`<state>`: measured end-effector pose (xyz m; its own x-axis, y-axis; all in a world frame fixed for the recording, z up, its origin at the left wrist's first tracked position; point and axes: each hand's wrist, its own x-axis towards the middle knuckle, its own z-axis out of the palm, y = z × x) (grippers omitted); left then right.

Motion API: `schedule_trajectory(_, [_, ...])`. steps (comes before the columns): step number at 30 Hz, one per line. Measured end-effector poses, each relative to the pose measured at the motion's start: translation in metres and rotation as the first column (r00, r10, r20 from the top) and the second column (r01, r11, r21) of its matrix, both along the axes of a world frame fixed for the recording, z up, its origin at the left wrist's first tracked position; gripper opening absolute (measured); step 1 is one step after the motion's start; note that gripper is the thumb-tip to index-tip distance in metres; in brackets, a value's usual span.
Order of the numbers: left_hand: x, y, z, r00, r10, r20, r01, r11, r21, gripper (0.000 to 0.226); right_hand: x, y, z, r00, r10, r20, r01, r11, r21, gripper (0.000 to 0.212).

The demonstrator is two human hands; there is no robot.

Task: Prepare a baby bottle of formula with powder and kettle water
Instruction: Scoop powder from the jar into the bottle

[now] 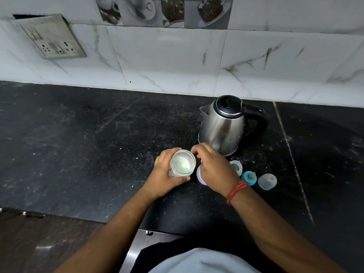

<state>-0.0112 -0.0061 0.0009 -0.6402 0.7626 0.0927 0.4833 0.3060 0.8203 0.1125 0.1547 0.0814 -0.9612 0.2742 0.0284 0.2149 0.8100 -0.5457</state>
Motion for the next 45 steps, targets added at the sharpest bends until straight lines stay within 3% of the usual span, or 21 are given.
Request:
schedule_trajectory(4, [0.009,0.009,0.009,0.989,-0.024,-0.143,0.027,0.999,0.019,0.086,0.011,0.002,0.014,0.982,0.128,0.139,-0.161,0.953,0.257,0.038])
schedule_trajectory(11, [0.026,0.027,0.028,0.908,-0.088,-0.410,0.097,0.995,0.002,0.078,0.011,0.003,0.023,0.929,0.168,0.331,-0.262,0.929,0.263,0.039])
schedule_trajectory(15, [0.035,0.032,0.037,0.871,-0.104,-0.480,0.122,0.992,0.008,0.078,0.009,0.004,0.032,0.920,0.124,0.372,-0.255,0.910,0.328,0.042])
schedule_trajectory(22, [0.044,0.034,0.044,0.856,-0.085,-0.509,0.111,0.994,0.019,0.074,0.019,0.006,0.035,0.943,0.139,0.304,-0.240,0.914,0.328,0.039])
schedule_trajectory(26, [0.050,0.031,0.045,0.920,0.004,-0.391,0.027,0.997,0.074,0.075,0.028,0.009,0.035,0.985,0.167,0.047,-0.174,0.944,0.281,0.028])
schedule_trajectory(31, [0.055,0.030,0.045,0.941,0.044,-0.336,-0.014,0.996,0.092,0.080,0.039,0.010,0.033,0.983,0.041,-0.181,0.016,0.954,0.300,0.009])
schedule_trajectory(33, [0.059,0.031,0.045,0.942,0.045,-0.334,-0.015,0.996,0.092,0.080,0.040,0.010,0.033,0.994,0.040,-0.105,-0.002,0.941,0.338,0.012])
schedule_trajectory(36, [0.064,0.031,0.046,0.943,0.045,-0.330,-0.014,0.995,0.095,0.079,0.041,0.010,0.038,0.984,0.151,0.098,-0.177,0.909,0.378,0.033])
schedule_trajectory(39, [0.068,0.032,0.047,0.919,-0.002,-0.395,0.034,0.997,0.074,0.079,0.040,0.007,0.042,0.946,0.202,0.253,-0.295,0.862,0.412,0.036])
schedule_trajectory(45, [0.073,0.035,0.043,0.853,-0.083,-0.516,0.108,0.994,0.020,0.077,0.036,0.005,0.035,0.894,0.189,0.406,-0.359,0.845,0.397,0.043])
